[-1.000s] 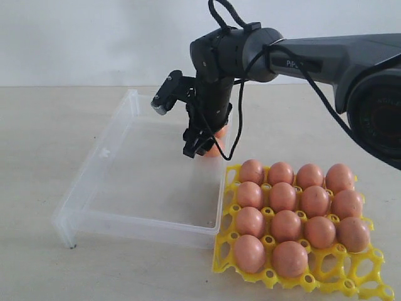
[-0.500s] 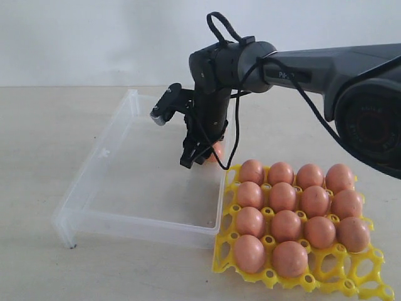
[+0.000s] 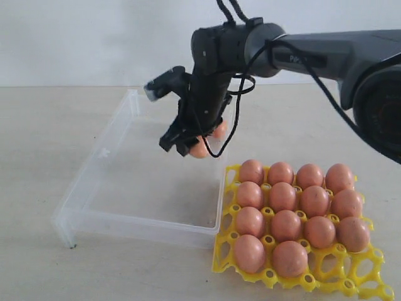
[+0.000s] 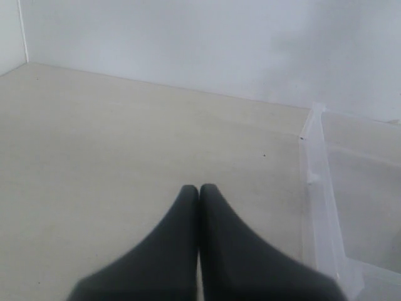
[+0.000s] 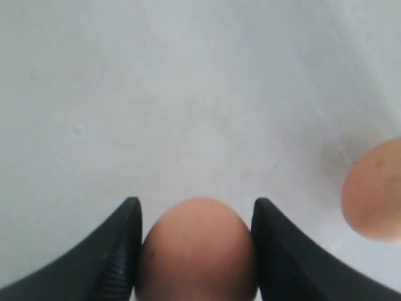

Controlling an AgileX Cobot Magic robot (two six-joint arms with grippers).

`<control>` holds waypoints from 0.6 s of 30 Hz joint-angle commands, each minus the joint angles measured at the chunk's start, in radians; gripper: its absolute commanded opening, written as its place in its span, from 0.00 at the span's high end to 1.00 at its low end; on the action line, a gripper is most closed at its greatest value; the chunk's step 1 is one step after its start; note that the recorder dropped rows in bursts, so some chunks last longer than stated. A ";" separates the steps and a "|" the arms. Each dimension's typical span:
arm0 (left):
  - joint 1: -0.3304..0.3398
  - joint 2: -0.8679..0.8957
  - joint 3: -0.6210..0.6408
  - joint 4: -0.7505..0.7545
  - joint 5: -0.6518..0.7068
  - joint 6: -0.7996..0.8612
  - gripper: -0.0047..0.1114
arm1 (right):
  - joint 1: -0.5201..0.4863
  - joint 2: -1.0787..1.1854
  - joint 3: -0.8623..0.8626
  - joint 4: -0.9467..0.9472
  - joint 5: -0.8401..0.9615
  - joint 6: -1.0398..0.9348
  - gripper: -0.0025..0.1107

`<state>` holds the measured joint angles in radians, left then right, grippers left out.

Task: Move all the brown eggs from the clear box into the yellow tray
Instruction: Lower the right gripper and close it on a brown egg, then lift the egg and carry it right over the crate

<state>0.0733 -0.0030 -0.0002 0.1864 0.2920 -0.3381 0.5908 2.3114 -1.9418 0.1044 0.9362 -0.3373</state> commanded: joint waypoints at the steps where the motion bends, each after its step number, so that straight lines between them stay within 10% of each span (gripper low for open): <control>1: -0.005 0.003 0.000 -0.007 0.001 -0.007 1.00 | -0.003 -0.139 0.030 0.164 -0.039 -0.016 0.98; 13: -0.005 0.003 0.000 -0.007 0.001 -0.007 1.00 | -0.025 -0.933 1.284 0.405 -1.515 0.016 0.98; 18: -0.005 0.003 0.000 -0.007 0.001 -0.007 1.00 | -0.223 -0.996 1.410 0.636 -1.651 0.175 0.98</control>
<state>0.0733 -0.0030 -0.0002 0.1864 0.2920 -0.3381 0.4874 1.3316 -0.5746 0.6317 -0.6553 -0.2839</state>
